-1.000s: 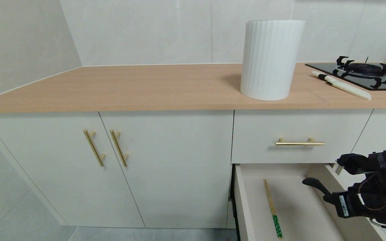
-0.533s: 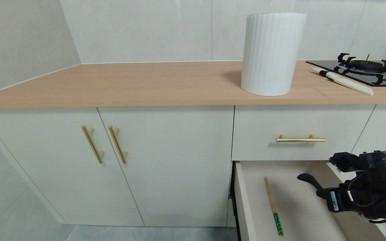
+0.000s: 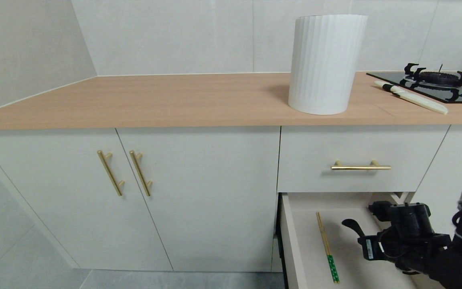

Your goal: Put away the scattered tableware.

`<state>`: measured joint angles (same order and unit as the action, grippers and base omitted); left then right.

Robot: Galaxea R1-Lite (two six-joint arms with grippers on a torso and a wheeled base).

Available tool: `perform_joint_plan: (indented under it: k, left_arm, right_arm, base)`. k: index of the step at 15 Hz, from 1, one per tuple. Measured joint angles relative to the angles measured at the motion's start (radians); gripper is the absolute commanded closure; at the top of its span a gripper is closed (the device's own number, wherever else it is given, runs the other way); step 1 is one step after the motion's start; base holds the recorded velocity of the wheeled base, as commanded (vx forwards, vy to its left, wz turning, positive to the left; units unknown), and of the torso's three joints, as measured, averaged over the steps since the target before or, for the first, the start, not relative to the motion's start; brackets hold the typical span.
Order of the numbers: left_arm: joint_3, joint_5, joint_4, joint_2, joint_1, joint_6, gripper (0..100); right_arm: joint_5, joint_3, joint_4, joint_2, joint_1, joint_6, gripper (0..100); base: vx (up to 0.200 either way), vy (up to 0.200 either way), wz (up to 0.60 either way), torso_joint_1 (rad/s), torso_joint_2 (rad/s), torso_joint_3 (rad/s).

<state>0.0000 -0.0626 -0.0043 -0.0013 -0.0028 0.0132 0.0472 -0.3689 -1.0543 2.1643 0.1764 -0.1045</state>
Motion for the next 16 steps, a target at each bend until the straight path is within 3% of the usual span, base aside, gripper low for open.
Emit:
perform_joint_plan:
  k: [4, 11, 12, 16]
  left_arm:
    - [0.0, 0.0, 0.0, 0.0, 0.0, 0.0, 0]
    - [0.0, 0.0, 0.0, 0.0, 0.0, 0.0, 0]
    - [0.0, 0.0, 0.0, 0.0, 0.0, 0.0, 0]
    - [0.0, 0.0, 0.0, 0.0, 0.0, 0.0, 0]
  right_arm:
    - [0.044, 0.006, -0.161, 0.172, 0.007, 0.001, 100]
    - [0.065, -0.02, -0.168, 0.247, 0.007, 0.003, 100]
    - [0.064, -0.02, -0.168, 0.248, 0.007, 0.003, 0]
    - [0.065, -0.013, -0.179, 0.245, 0.008, 0.001, 0]
  base:
    - [0.0, 0.0, 0.0, 0.0, 0.0, 0.0]
    - [0.0, 0.0, 0.0, 0.0, 0.0, 0.0]
    - [0.0, 0.0, 0.0, 0.0, 0.0, 0.0]
    - [0.0, 0.0, 0.0, 0.0, 0.0, 0.0]
